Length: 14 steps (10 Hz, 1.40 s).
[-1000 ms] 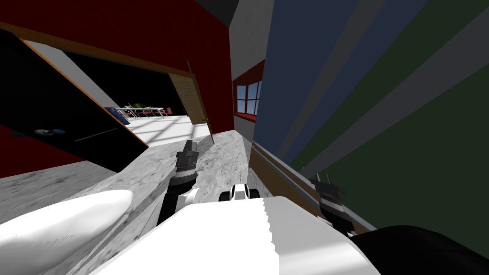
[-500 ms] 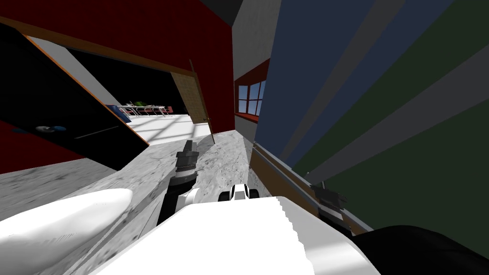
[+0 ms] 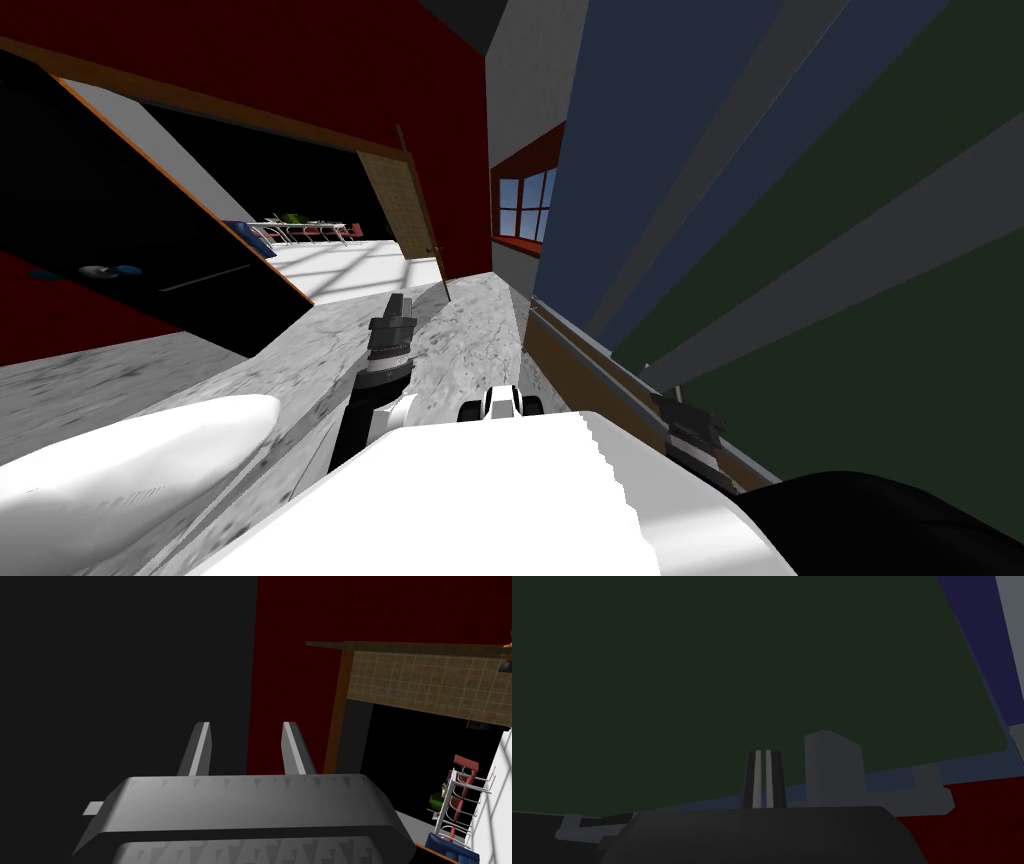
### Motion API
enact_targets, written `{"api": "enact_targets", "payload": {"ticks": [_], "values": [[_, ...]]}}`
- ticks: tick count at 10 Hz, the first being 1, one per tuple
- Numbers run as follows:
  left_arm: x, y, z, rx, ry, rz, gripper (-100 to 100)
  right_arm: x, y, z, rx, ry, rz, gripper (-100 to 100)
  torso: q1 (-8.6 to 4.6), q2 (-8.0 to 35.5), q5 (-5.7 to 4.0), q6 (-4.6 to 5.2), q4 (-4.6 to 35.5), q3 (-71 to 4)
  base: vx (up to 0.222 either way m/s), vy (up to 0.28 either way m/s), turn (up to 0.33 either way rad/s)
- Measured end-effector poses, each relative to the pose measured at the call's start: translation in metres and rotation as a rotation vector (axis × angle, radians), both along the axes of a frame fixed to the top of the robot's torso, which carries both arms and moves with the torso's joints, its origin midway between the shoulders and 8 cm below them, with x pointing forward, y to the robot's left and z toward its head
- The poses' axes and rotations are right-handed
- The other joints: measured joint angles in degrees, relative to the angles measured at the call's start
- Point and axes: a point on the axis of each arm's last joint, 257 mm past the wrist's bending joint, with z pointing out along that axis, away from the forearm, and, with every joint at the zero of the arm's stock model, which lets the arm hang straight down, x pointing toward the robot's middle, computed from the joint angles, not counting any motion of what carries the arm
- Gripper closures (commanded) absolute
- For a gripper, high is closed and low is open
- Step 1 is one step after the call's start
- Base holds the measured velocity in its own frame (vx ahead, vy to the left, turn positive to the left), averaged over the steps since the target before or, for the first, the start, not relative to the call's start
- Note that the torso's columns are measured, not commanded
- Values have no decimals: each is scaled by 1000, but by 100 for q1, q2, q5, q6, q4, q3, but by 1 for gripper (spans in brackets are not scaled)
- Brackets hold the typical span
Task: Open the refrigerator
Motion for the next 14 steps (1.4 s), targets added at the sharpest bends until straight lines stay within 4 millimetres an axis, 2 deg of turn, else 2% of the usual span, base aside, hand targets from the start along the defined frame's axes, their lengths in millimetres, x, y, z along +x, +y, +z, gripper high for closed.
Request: {"api": "enact_targets", "payload": {"ticks": [1, 4, 5, 7, 8, 9, 11, 13, 14], "values": [[0, 0, 0, 0, 0, 0, 0, -4, -9, 9, -14, -3, -4, -100, 27, 18, 36, 13, 13, 1, 31, 33, -38], [0, 0, 0, 0, 0, 0, 0, -9, -30, 29, -31, -1, -20, -100, 75, 17, 55, -10, 18, -3, 37, 23, -22], [0, 0, 0, 0, 0, 0, 0, -11, -34, 32, -34, -3, -27, 100, 69, 33, 52, 0, 18, 5, -23, -22, 43], [0, 0, 0, 0, 0, 0, 0, -3, -17, 14, -12, 1, -9, 100, 61, 88, 81, 48, 40, 29, -34, -41, 48], [0, 0, 0, 0, 0, 0, 0, -3, -11, 11, -12, -4, -6, 100, 54, 90, 62, 41, 36, 37, -22, -25, -1], [0, 0, 0, 0, 0, 0, 0, -3, -10, 11, -13, -4, -5, -100, 57, 82, 76, 50, 38, 28, -10, 13, 1], [0, 0, 0, 0, 0, 0, 0, 3, -18, 20, -43, 7, 13, -100, 60, 78, 106, 56, 44, 15, -4, 5, -13], [0, 0, 0, 0, 0, 0, 0, 4, -28, 39, -88, 10, 24, -100, 67, 51, 61, 10, 26, 15, -22, 18, 18], [0, 0, 0, 0, 0, 0, 0, 4, -30, 40, -83, 18, 32, -100, 85, 32, 43, -9, 15, 10, -39, 105, 73]]}}
